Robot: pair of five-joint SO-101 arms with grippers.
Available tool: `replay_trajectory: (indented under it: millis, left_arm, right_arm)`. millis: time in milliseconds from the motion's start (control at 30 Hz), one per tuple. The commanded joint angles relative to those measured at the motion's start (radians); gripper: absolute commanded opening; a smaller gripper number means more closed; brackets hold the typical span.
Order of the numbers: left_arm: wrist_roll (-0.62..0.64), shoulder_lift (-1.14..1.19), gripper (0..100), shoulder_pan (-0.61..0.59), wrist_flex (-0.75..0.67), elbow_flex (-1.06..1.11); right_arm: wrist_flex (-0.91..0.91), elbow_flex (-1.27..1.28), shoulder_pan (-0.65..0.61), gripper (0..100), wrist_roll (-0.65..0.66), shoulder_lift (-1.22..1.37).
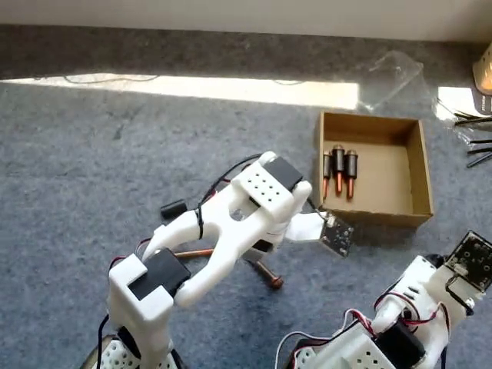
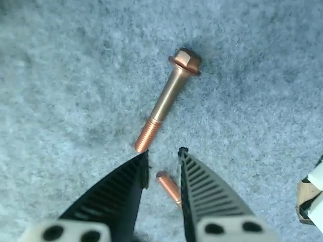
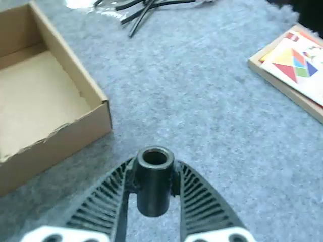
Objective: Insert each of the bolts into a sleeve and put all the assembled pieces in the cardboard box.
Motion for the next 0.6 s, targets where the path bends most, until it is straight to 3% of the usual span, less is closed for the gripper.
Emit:
replay_trajectory:
  millis: [0, 567]
  left_arm:
    - [-0.006, -0.038, 11, 0.002, -0.075, -0.005]
    - [-0.003, -0.036, 11, 0.084, -0.094, 0.025]
  right_arm:
    - [-0.067, 0.019, 0.045, 0.5, -0.005, -0.005]
    - [-0.088, 0.053, -0.022, 0.5, -0.005, -0.005]
